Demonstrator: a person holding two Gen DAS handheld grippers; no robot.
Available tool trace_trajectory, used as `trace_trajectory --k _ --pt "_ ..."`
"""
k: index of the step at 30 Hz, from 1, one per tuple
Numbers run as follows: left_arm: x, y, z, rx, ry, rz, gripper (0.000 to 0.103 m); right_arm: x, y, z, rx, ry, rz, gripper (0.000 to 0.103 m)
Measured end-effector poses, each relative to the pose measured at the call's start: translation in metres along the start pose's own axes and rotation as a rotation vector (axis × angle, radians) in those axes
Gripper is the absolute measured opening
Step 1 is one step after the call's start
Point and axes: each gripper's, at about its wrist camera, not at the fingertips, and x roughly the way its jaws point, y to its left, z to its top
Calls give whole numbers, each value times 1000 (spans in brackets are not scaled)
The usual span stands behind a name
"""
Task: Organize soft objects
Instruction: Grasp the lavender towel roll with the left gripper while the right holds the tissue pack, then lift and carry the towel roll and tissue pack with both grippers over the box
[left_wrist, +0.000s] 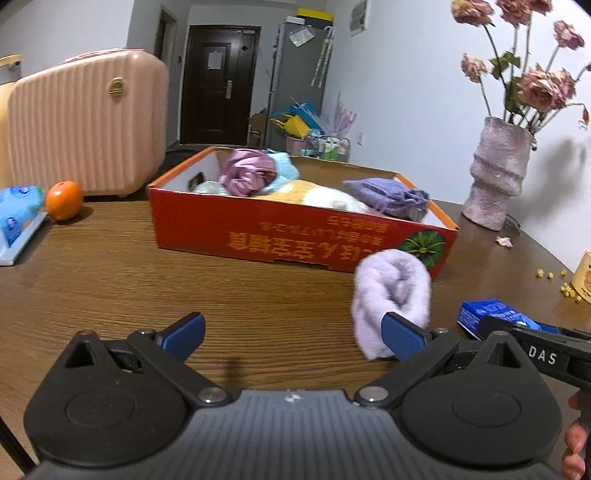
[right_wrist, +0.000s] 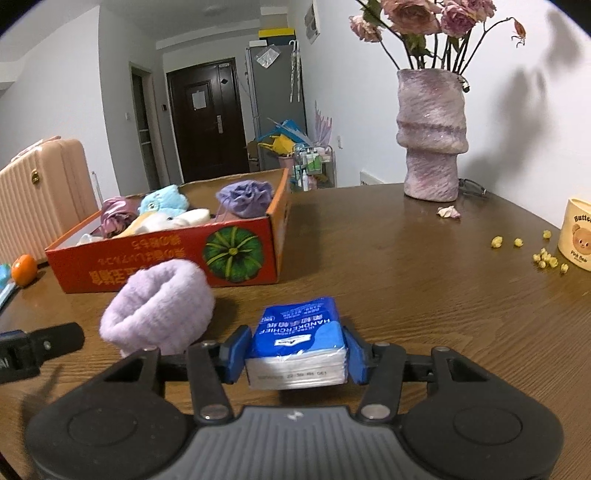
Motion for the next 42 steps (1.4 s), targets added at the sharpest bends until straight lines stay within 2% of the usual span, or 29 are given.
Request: trace_trajectory --k 14,30,34,37,39,40,42 --pt "23 -53 2 59 14 -39 103 -2 -34 10 -34 -68 -31 51" --pt "73 -80 11 129 121 -26 103 4 -68 17 -38 -109 -74 51" --pt "77 -81 13 140 121 -29 102 5 -69 17 -34 -108 -73 51" --pt "79 -82 13 157 137 -34 83 5 -67 17 -44 -110 -73 51" --pt "80 -80 12 154 154 -45 63 4 -67 17 -45 -114 -71 51" --pt "81 -80 12 159 155 -38 60 4 -67 17 -45 -115 -70 51" --pt "80 -80 12 166 144 -36 37 4 -66 16 -46 -115 -73 51"
